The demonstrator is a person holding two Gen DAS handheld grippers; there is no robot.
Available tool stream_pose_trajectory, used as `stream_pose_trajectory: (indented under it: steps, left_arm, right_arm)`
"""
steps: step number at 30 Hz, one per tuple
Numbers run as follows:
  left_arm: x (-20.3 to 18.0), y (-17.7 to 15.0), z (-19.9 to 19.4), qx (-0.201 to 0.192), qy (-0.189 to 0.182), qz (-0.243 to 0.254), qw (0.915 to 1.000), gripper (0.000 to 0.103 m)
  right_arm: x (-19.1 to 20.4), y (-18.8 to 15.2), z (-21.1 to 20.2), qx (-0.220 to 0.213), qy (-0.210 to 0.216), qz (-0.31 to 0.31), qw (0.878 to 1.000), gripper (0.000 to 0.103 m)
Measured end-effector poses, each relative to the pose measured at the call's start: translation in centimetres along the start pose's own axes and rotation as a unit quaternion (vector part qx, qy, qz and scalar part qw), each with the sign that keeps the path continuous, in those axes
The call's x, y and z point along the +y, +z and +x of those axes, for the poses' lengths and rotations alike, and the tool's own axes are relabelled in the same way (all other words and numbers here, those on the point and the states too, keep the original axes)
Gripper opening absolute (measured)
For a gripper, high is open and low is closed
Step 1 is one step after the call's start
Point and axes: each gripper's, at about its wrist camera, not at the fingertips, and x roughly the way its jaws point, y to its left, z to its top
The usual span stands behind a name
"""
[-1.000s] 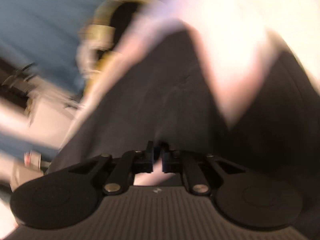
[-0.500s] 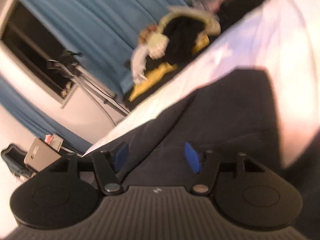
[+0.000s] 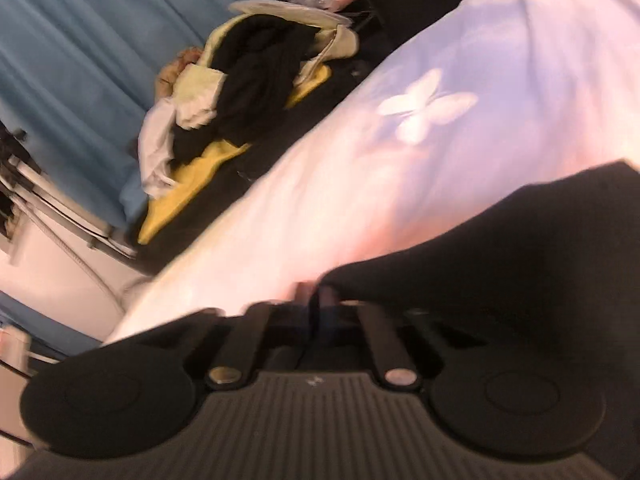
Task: Fold clothes
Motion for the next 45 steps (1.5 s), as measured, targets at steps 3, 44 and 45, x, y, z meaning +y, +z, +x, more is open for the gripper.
stream_pose_trajectory:
  steps: [3,44,45]
  left_arm:
    - [0.5,0.1,-0.5,-0.002,-0.013,-0.018,0.9998,0.094]
    - [1.7,1.1,-2.5,-0.015,-0.012,-0.122,0.9924,0.094]
    - [2.4,1.5,-2.5,-0.019,-0.022,-0.146,0.9889,0.094]
  right_arm:
    - [1.7,0.6,-3.0,-0.041,0.029,-0.014,0.999,0.003]
    - [-16.6,-2.9,-10.2,-0.091,0.144,0.131,0.977,0.007]
    - [-16.4,-3.1,-10.9,-0.098,0.147,0.128,0.976,0.006]
